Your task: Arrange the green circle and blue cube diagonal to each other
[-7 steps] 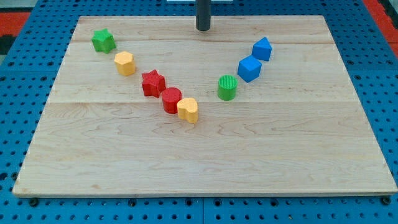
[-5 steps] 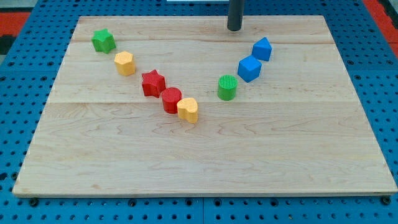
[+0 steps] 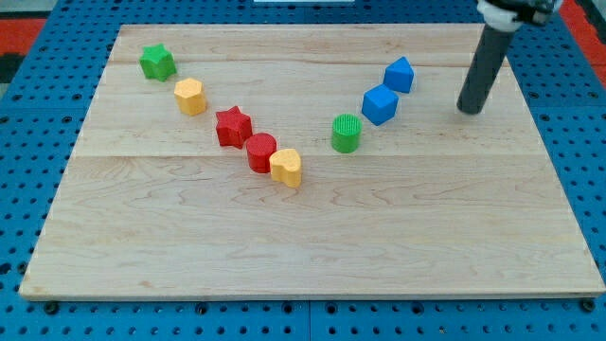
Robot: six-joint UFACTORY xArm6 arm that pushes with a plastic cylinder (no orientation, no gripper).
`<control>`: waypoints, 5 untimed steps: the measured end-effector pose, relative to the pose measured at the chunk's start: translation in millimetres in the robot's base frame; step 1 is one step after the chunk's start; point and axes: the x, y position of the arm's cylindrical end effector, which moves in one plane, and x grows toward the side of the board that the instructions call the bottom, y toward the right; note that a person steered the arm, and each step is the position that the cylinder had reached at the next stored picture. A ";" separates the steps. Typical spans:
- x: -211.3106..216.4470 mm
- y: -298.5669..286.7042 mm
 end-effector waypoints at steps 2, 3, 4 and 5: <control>21.1 -93.1; 28.5 -112.5; 26.4 -155.4; 7.2 -184.9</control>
